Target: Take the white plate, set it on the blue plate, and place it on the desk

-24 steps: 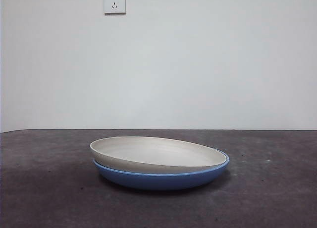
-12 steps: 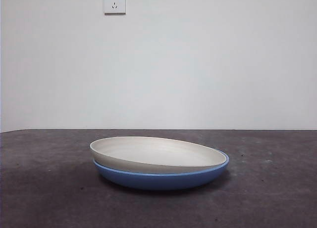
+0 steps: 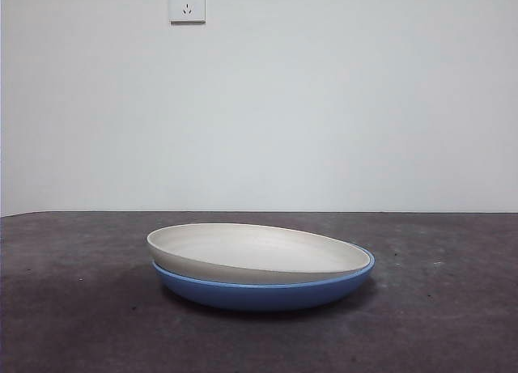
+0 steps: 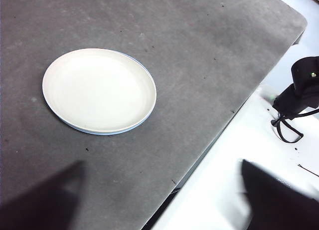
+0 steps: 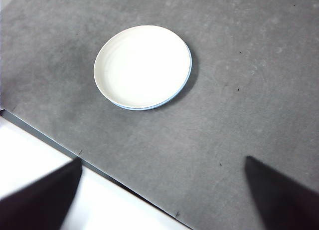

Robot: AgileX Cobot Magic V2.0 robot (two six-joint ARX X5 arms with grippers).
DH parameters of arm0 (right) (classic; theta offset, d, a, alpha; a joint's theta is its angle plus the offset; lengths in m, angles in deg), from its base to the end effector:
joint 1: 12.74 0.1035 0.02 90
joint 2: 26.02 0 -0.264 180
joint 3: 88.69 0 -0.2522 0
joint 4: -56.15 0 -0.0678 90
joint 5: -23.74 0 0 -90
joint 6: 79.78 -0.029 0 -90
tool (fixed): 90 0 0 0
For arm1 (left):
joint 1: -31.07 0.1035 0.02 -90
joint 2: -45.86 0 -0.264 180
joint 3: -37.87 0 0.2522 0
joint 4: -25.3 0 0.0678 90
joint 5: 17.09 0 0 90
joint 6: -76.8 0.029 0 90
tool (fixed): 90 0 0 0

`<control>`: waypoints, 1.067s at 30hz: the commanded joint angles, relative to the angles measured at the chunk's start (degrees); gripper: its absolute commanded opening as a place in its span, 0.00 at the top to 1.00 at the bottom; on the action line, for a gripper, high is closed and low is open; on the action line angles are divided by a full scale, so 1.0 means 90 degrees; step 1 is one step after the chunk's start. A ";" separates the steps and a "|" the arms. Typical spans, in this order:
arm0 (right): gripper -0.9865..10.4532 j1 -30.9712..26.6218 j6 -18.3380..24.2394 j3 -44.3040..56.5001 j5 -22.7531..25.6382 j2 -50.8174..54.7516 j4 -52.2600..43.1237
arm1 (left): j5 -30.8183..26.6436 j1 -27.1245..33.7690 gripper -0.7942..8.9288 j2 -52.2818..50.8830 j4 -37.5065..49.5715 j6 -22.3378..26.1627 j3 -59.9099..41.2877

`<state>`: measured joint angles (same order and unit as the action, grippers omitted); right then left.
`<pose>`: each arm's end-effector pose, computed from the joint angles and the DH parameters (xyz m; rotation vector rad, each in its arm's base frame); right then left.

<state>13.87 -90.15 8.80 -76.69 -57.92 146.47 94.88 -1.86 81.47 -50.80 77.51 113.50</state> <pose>0.0245 0.0181 0.3764 0.0685 0.7509 0.5543 0.0571 -0.0499 0.3636 0.0735 0.6451 -0.9294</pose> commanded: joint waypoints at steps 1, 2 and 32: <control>0.93 0.0041 0.0039 -0.0112 -0.0002 -0.0019 0.0299 | -0.0012 -0.0051 0.89 0.0027 0.0092 0.0019 0.0066; 0.89 0.0041 0.0039 -0.0112 0.0002 -0.0019 0.0274 | -0.0012 -0.0053 0.91 0.0029 0.0097 0.0019 0.0066; 0.90 0.0041 0.0039 -0.0114 -0.0002 -0.0017 0.0262 | 0.0199 0.2052 0.91 -0.1600 0.2747 0.0143 -0.2518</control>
<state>13.87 -90.09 8.80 -76.69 -57.92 146.38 96.43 15.89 68.69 -30.89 77.64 93.52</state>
